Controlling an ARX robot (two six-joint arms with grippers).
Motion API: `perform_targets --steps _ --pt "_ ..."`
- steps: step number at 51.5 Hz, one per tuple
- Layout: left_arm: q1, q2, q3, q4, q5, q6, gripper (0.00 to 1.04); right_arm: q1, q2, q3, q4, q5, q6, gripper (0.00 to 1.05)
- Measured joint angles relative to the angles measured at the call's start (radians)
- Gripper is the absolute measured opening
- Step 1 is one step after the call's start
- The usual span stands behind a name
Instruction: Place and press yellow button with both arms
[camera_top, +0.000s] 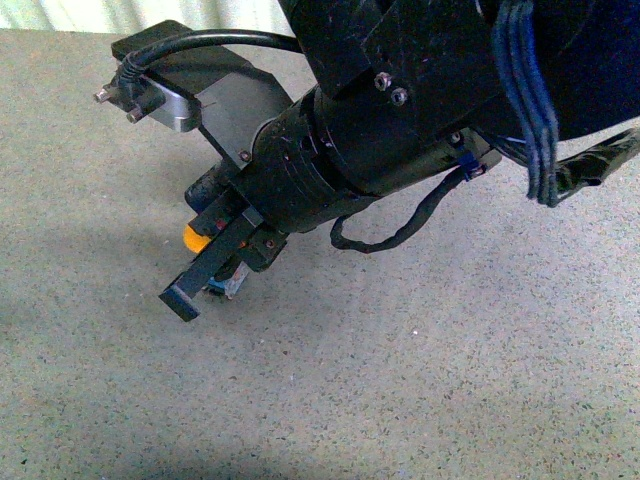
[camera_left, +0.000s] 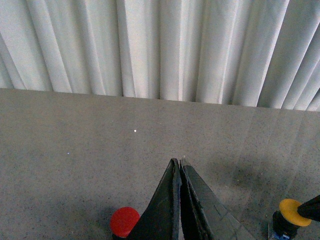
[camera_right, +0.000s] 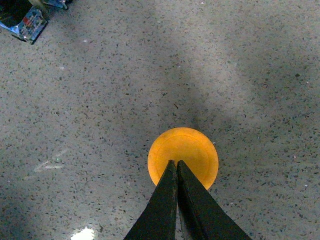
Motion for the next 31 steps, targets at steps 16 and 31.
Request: perform_targets --steps 16,31 --pt "0.0 0.0 0.0 0.0 0.0 0.0 0.02 -0.043 -0.162 -0.089 0.054 -0.017 0.028 0.01" --pt "0.0 0.0 0.0 0.0 0.0 0.0 0.02 -0.196 -0.34 -0.296 0.253 -0.029 0.209 0.16"
